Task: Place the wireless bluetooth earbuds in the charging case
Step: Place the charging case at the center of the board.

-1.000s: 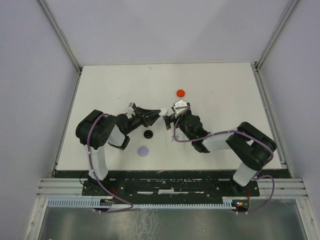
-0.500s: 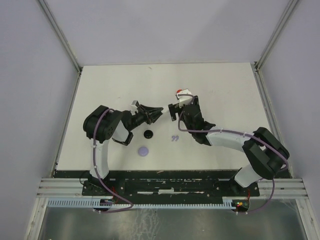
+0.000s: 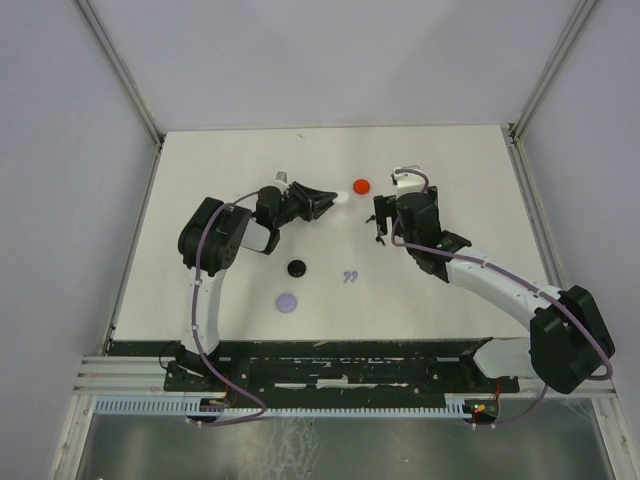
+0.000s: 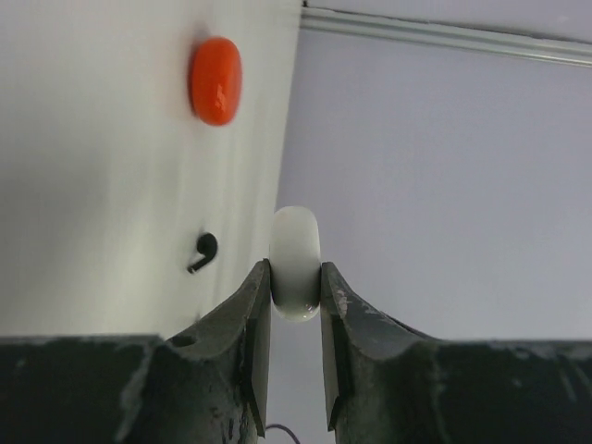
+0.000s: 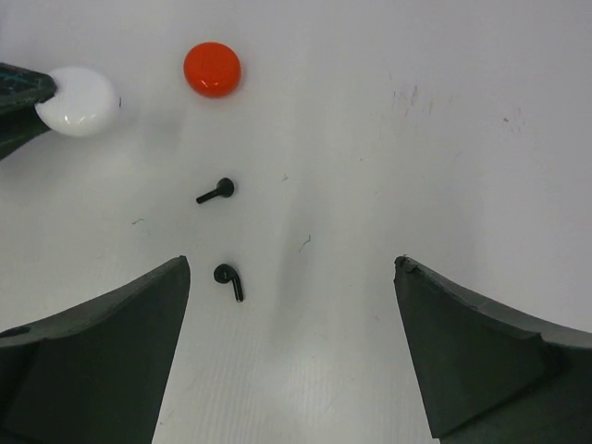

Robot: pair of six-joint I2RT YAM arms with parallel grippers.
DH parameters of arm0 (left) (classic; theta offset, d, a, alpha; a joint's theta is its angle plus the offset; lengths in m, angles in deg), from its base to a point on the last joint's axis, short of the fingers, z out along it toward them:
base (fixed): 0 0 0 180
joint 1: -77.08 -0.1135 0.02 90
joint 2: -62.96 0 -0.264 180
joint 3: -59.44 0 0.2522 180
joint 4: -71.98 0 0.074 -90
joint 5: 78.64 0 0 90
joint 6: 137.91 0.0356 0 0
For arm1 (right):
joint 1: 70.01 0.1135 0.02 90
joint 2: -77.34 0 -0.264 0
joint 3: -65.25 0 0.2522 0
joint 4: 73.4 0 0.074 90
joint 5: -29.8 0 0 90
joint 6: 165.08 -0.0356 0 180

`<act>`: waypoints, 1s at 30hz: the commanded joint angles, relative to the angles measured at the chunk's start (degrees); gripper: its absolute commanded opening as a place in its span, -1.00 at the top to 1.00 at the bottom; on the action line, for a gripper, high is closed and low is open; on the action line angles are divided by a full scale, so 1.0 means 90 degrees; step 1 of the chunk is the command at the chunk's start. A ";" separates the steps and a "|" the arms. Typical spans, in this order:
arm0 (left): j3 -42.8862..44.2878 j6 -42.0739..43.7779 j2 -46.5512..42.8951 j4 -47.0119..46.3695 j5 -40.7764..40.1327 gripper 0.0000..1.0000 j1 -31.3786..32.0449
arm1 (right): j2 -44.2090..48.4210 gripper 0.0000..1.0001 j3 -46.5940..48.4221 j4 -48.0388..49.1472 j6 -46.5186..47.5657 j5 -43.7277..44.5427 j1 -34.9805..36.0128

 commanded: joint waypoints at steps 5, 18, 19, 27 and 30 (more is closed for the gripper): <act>0.1216 0.2484 -0.0038 0.3079 -0.0653 0.94 -0.0140 | 0.0075 -0.99 0.0268 -0.0474 -0.0214 -0.0458 -0.0237; 0.2316 0.3927 0.0198 0.5189 -0.1208 0.16 -0.0392 | -0.0510 -0.90 0.0683 -0.0876 -0.0390 -0.1623 -0.0254; 0.2348 0.3989 0.0189 0.5289 -0.1248 0.06 -0.0412 | -0.0560 -0.89 0.0711 -0.0890 -0.0400 -0.1732 -0.0245; 0.1786 0.4525 -0.0659 0.5951 -0.1867 -0.28 -0.0708 | -0.1009 -0.86 0.1108 -0.1054 -0.0431 -0.2064 0.0484; 0.0934 0.4592 -0.1435 0.5717 -0.2257 -0.29 -0.0829 | -0.1349 -0.85 0.1411 -0.1064 -0.0516 -0.2227 0.0931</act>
